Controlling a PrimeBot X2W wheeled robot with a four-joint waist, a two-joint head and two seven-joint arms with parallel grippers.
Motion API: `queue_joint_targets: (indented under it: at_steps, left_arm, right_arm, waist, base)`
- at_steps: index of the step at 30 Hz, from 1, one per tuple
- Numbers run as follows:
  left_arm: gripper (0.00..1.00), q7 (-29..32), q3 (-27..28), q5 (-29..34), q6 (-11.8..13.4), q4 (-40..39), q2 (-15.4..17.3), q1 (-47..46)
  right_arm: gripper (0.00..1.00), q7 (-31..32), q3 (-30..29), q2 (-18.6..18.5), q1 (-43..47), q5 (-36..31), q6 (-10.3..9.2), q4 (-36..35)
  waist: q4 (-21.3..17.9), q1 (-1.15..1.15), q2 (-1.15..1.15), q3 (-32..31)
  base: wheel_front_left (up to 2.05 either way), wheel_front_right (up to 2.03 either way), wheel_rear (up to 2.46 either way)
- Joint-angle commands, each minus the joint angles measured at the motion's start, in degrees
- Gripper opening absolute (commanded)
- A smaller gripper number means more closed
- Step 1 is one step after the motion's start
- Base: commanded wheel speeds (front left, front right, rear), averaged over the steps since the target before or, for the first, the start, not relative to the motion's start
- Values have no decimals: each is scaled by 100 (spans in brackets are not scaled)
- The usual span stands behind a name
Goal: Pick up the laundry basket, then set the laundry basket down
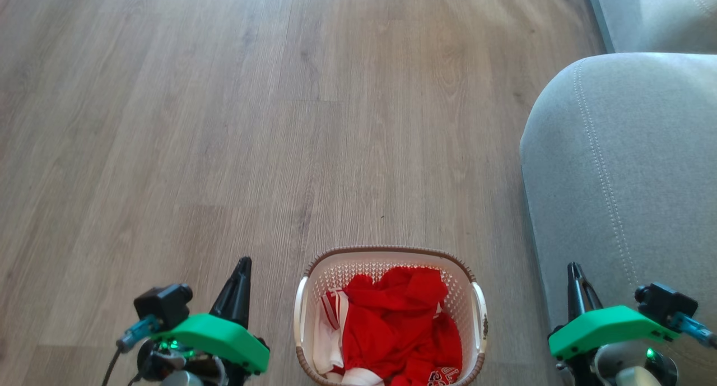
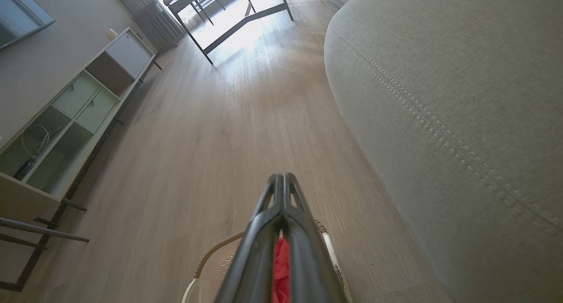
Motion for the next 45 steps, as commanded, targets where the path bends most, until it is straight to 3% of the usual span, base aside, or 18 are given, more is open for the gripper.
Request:
queue_joint_targets:
  at_steps: [1, 45]
  left_arm:
    - [0, 13, 113, -128, -32, -204, 63, -333]
    - [0, 691, 889, -2970, -82, -290, 114, -421]
  right_arm:
    - [0, 31, -21, -53, -305, 121, 8, -216]
    - [0, 742, -361, -88, -452, 2687, 19, -272]
  waist:
    - [-5, 0, 0, 0]
    - [-285, 0, 0, -22]
  base:
    - [0, 0, 0]
    - [0, 0, 0]
